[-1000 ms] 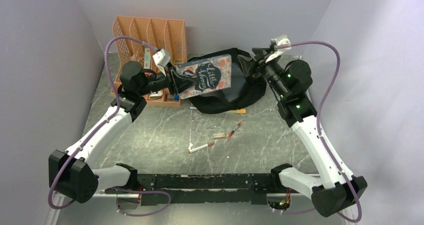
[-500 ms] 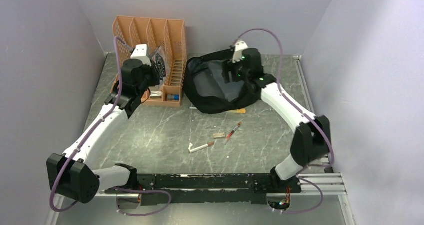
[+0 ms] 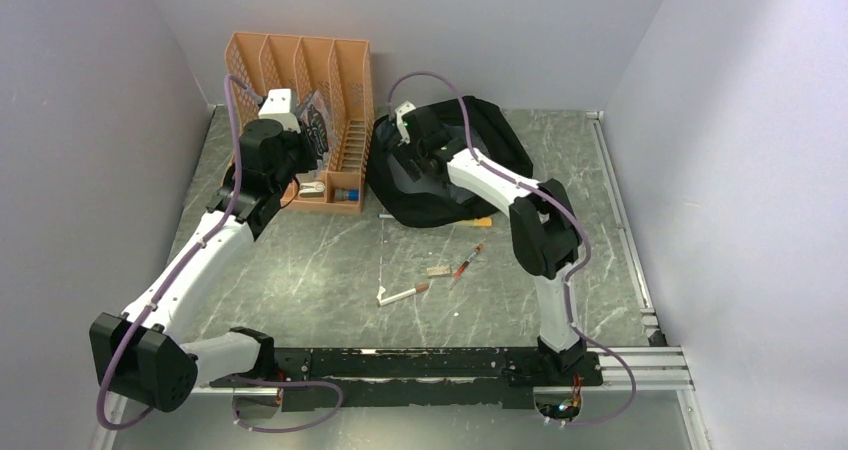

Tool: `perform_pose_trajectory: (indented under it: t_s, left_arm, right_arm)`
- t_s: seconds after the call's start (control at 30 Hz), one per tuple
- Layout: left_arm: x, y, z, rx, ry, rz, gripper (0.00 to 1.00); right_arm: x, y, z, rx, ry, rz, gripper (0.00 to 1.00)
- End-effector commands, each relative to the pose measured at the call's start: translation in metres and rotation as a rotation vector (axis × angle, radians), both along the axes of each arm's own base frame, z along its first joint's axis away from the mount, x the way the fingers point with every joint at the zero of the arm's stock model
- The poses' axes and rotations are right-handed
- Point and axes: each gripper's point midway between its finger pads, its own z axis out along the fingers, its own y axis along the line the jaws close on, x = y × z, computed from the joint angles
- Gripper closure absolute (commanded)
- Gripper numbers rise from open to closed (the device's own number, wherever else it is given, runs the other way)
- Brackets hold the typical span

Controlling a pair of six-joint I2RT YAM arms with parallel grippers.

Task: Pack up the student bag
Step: Place the book in the student bag.

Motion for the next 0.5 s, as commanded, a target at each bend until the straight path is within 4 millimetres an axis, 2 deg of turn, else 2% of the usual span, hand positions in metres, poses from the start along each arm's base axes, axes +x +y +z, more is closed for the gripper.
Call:
perform_pose_trajectory:
  t_s: [0.0,0.1,0.2,0.37,0.47]
  left_arm:
    - [0.002,0.002,0.051,-0.034,-0.161,0.0,0.95]
    - [0.001,-0.002,0.051,-0.035,-0.166,-0.026,0.95]
    - [0.001,-0.004,0.052,-0.038,-0.17,-0.039,0.95]
    - [0.0,-0.007,0.053,-0.041,-0.176,-0.055,0.95]
    - [-0.001,-0.009,0.056,-0.043,-0.183,-0.068,0.95]
  right_arm:
    - [0.01,-0.024,-0.005,-0.197,-0.033,-0.055,0.14]
    - [0.011,-0.029,-0.022,-0.268,-0.001,-0.058,0.14]
    - [0.012,-0.034,-0.03,-0.325,-0.007,-0.073,0.14]
    - [0.014,-0.047,-0.032,-0.453,-0.048,-0.106,0.17]
    - [0.016,-0.051,-0.035,-0.489,-0.057,-0.116,0.22]
